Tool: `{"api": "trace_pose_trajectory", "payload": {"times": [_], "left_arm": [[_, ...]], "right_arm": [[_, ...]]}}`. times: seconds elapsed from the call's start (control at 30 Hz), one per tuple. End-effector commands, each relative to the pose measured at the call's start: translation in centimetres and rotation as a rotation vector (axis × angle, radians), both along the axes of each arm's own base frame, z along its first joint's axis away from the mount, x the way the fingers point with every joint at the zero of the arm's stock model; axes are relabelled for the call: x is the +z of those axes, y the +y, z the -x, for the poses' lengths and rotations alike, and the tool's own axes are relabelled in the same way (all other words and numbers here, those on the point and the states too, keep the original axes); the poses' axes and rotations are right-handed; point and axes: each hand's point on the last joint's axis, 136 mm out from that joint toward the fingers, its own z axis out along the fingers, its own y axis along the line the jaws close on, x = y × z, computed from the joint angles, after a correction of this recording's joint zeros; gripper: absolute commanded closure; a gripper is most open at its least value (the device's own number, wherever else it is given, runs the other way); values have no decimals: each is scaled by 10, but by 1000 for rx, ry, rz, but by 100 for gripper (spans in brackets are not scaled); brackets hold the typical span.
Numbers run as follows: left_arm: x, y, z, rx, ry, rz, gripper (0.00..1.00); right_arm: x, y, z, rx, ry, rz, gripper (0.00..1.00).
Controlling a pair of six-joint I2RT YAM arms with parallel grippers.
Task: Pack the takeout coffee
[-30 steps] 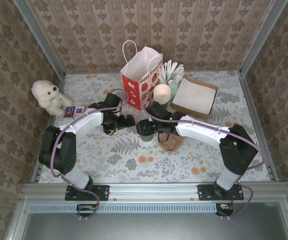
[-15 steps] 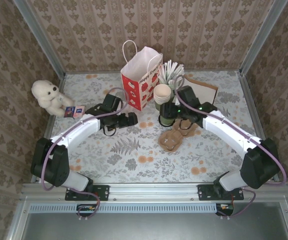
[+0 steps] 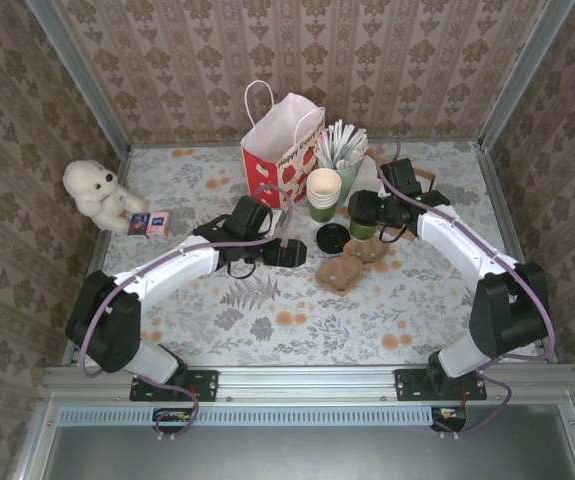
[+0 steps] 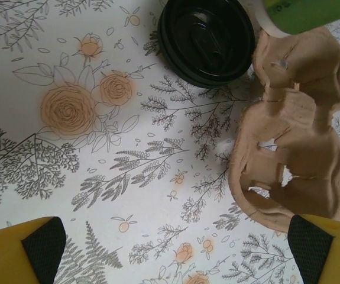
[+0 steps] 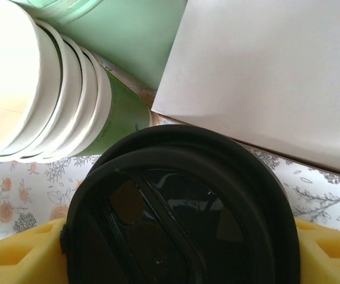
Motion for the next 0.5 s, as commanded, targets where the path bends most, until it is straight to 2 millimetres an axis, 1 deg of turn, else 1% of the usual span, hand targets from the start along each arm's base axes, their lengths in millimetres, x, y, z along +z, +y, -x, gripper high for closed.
{"api": "trace_pose_trajectory", "payload": {"times": [0.0,0.07,0.17,0.27,0.37,0.47], "left_arm": [[8,-13,-2,-55,-34,23,0],[8,-14,0,-63,-34,19,0],[9,-16,4,-86,-37,24,0],[13,-26,12,-148,-32,58,0],[12,-38,22,-228,-33,55,0],[5,-45,29,-279,-31,21,1]], "right_arm": [[1,5,-15,7,-7,-24,30],[0,6,-20,8,1,-29,30],[7,9,-24,17,-9,-41,31],[16,8,-26,15,-24,-41,31],[22,5,-26,7,-35,-42,30],[16,1,-25,-7,-23,-32,31]]}}
